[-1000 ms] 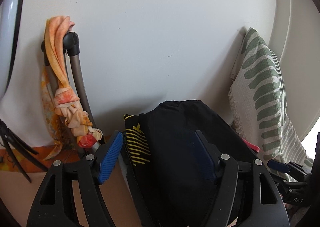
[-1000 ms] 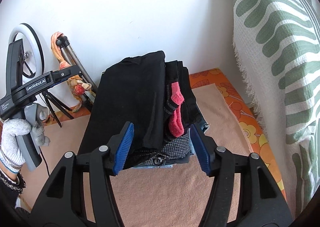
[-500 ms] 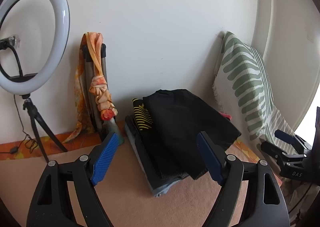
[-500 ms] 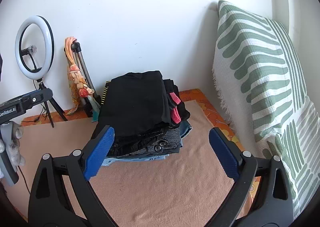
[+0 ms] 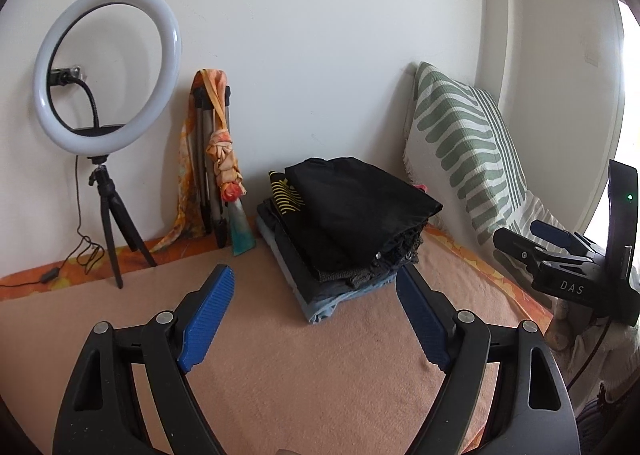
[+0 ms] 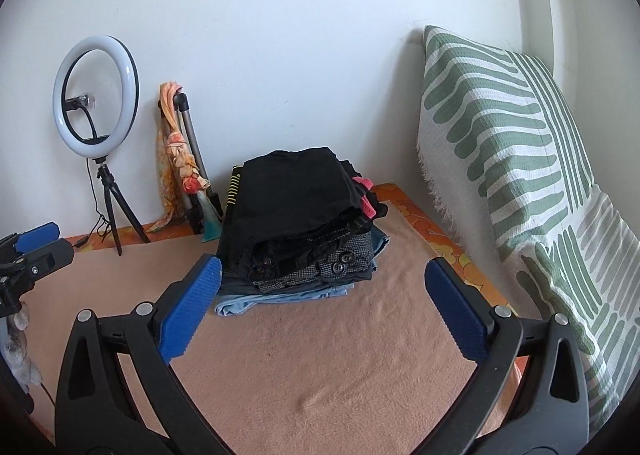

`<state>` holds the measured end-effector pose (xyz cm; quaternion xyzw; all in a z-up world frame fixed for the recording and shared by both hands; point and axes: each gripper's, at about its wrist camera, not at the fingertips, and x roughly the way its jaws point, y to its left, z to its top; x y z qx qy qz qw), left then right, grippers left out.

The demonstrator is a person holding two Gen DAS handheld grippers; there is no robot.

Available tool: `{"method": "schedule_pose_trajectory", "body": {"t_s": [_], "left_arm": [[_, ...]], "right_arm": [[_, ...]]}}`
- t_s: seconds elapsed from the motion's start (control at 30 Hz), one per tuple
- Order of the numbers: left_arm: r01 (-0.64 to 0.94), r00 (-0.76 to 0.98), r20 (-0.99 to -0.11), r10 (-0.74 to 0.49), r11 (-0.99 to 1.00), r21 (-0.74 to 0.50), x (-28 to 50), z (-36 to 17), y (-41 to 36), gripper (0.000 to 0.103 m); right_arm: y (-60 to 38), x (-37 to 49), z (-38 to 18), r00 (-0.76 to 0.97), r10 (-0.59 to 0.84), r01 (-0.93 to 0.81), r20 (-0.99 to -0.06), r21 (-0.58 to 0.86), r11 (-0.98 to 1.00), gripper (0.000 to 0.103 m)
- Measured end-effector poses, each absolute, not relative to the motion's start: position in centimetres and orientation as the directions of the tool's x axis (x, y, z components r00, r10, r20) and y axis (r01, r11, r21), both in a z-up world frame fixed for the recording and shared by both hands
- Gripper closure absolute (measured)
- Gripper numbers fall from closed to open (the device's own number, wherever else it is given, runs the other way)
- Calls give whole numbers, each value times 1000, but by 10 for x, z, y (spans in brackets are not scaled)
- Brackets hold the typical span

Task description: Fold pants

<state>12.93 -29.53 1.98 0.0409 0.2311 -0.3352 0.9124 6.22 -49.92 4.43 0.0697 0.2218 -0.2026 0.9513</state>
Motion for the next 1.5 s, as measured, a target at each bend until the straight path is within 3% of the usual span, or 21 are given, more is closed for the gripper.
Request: {"method": "schedule_pose_trajectory", "body": {"t_s": [0.1,0.23,0.4,0.73,1.5], "left_arm": [[628,678,-438,-591,775,-73,116,14,-286,19],[600,697,-440,-566,796,-74,104,6,-276,6],[581,727,-402,-556,811,-69,93,-1,-267,1],[576,734,-414,-539,816,-43,86,-14,-267,1],[584,745,-422,-517,811,35,76,-20,-276,1]], "right_arm": [[-489,57,39,822,-345,403,-452,34,915,0],[-476,55,32,823,-342,393,-454,18,920,0],[-465,53,28,825,-362,403,-434,2,915,0],[-452,57,19,827,-377,390,-417,-59,919,0],[-456,55,16,819,-387,402,-424,-56,914,0]]}}
